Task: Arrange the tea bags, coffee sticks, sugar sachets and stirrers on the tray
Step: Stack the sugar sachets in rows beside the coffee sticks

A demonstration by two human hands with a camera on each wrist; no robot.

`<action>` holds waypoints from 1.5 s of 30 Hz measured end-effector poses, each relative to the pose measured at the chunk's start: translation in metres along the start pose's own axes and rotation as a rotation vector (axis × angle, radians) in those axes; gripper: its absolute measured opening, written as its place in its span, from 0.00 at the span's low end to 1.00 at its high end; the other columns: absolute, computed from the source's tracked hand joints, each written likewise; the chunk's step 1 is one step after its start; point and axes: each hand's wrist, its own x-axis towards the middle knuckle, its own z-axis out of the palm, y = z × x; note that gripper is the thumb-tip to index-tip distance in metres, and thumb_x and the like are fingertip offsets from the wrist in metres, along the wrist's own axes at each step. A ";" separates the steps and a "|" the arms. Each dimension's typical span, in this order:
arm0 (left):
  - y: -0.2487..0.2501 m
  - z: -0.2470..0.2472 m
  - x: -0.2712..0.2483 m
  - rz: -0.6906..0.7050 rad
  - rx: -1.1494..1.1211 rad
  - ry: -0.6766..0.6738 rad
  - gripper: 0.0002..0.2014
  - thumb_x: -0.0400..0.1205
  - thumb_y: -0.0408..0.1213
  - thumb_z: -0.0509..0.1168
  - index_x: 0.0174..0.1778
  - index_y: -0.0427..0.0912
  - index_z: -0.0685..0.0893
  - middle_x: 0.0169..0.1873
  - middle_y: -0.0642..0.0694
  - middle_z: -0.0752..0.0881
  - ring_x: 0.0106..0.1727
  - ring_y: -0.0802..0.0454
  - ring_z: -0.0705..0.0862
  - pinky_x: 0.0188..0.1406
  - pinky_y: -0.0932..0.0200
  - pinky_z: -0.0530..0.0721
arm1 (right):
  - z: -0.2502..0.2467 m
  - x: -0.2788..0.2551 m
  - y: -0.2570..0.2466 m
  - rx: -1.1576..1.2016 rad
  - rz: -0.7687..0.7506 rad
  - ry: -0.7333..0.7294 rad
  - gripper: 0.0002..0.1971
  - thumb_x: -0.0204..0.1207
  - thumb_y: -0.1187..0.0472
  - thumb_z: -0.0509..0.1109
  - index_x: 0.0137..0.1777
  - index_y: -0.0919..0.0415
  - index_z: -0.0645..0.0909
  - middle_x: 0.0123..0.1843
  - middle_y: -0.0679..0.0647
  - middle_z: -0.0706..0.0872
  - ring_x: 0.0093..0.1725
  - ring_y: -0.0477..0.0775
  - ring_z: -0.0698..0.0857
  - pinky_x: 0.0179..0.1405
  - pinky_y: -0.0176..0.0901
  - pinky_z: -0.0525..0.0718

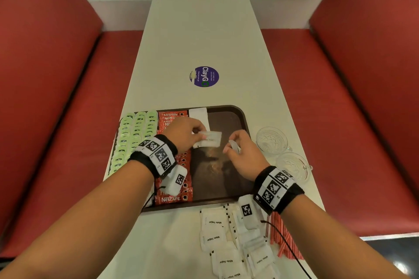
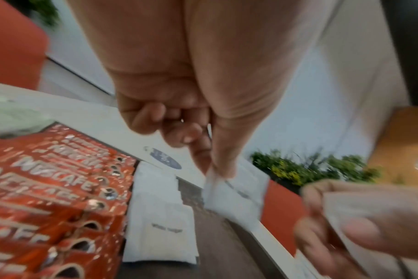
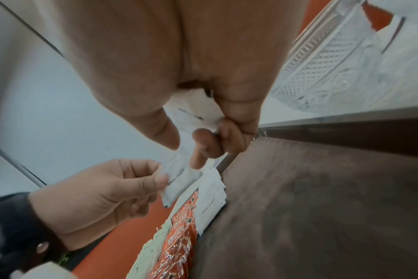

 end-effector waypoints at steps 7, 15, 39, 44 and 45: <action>-0.019 0.018 0.012 -0.241 0.028 -0.024 0.06 0.80 0.41 0.74 0.51 0.47 0.88 0.43 0.54 0.84 0.47 0.54 0.84 0.45 0.61 0.79 | 0.001 -0.002 0.004 0.052 0.021 -0.046 0.06 0.83 0.58 0.64 0.47 0.60 0.75 0.35 0.52 0.81 0.32 0.47 0.77 0.40 0.50 0.79; -0.015 0.025 0.021 -0.268 0.184 -0.030 0.10 0.76 0.44 0.76 0.48 0.53 0.81 0.51 0.50 0.85 0.52 0.49 0.83 0.51 0.55 0.82 | -0.001 -0.005 0.001 0.013 0.010 -0.073 0.07 0.82 0.59 0.65 0.46 0.62 0.79 0.39 0.57 0.88 0.41 0.57 0.88 0.49 0.58 0.87; 0.015 0.008 -0.010 0.124 -0.048 -0.159 0.04 0.79 0.50 0.74 0.46 0.57 0.90 0.39 0.61 0.87 0.40 0.67 0.81 0.39 0.66 0.71 | 0.003 0.002 0.008 0.096 -0.032 0.001 0.03 0.83 0.58 0.71 0.49 0.52 0.79 0.42 0.50 0.92 0.42 0.49 0.91 0.44 0.56 0.92; -0.003 0.006 -0.002 -0.015 -0.016 -0.013 0.03 0.81 0.43 0.72 0.47 0.50 0.89 0.41 0.57 0.86 0.45 0.57 0.83 0.46 0.60 0.77 | -0.001 -0.002 0.010 0.089 -0.014 -0.025 0.10 0.81 0.58 0.72 0.59 0.50 0.77 0.49 0.45 0.90 0.42 0.44 0.88 0.47 0.41 0.88; -0.006 0.006 0.000 -0.044 0.012 -0.027 0.03 0.81 0.43 0.72 0.47 0.49 0.89 0.42 0.55 0.87 0.46 0.56 0.84 0.46 0.60 0.77 | -0.002 -0.004 0.011 0.054 -0.021 -0.040 0.11 0.81 0.57 0.72 0.60 0.50 0.77 0.49 0.44 0.89 0.42 0.42 0.86 0.47 0.37 0.87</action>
